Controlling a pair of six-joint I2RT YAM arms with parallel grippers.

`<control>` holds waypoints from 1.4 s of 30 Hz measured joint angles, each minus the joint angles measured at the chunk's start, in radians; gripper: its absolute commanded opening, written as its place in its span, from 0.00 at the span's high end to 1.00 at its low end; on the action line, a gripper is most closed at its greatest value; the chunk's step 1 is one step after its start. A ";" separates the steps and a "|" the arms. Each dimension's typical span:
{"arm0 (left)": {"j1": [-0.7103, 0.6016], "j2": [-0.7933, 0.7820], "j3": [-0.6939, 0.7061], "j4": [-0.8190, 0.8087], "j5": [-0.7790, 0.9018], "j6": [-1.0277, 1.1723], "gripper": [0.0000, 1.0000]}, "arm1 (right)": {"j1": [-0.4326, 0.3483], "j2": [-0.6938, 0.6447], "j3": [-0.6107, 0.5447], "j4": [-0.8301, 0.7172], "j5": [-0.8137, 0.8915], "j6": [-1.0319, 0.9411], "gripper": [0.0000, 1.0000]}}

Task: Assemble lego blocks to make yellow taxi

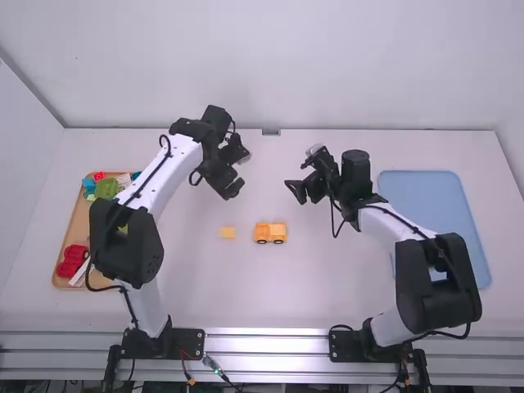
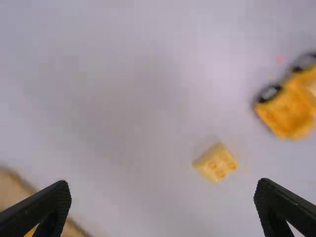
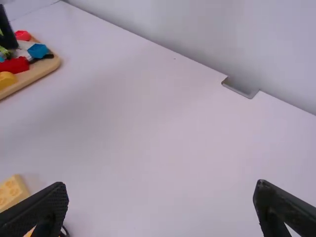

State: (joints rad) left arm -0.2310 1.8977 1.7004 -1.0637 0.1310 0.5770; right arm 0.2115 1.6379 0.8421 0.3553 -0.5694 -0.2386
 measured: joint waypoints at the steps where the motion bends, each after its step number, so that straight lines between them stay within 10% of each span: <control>1: 0.016 0.000 -0.001 -0.011 0.046 0.056 0.01 | 0.004 0.000 0.000 0.001 -0.001 0.001 0.01; 18: 0.296 0.000 -0.483 0.158 0.834 1.052 0.01 | 0.114 0.000 0.000 0.001 0.012 -0.003 0.01; 27: 0.286 0.000 -0.780 0.717 0.890 0.924 0.01 | 0.083 -0.024 -0.021 -0.049 0.003 -0.003 0.01; 42: 0.306 0.000 -0.938 0.997 0.877 0.763 0.26 | -0.069 -0.263 -0.244 0.047 -0.090 -0.022 0.01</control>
State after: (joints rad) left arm 0.0746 1.8980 0.7628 -0.0669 1.0080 1.3403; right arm 0.1421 1.3750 0.5983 0.4019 -0.6598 -0.2607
